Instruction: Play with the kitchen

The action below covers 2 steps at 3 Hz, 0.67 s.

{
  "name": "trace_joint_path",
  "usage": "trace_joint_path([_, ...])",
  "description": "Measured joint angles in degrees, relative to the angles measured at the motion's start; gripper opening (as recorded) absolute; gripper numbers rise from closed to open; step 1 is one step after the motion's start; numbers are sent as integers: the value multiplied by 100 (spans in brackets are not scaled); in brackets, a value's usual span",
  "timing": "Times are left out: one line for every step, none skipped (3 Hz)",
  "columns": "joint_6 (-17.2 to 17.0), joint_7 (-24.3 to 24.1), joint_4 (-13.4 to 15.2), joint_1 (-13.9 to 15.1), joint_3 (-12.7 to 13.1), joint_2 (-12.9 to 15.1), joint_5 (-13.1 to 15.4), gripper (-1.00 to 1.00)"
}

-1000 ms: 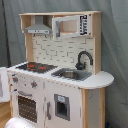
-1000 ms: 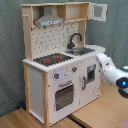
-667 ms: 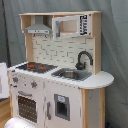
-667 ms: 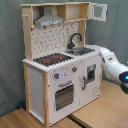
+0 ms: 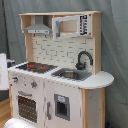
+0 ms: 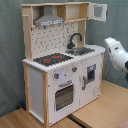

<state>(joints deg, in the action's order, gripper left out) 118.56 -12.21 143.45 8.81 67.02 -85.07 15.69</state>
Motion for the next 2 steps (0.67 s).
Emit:
trace_joint_path([-183, 435, -26, -118, -477, 1, 327, 100])
trace_joint_path([-277, 895, -82, -207, -959, 1, 694, 100])
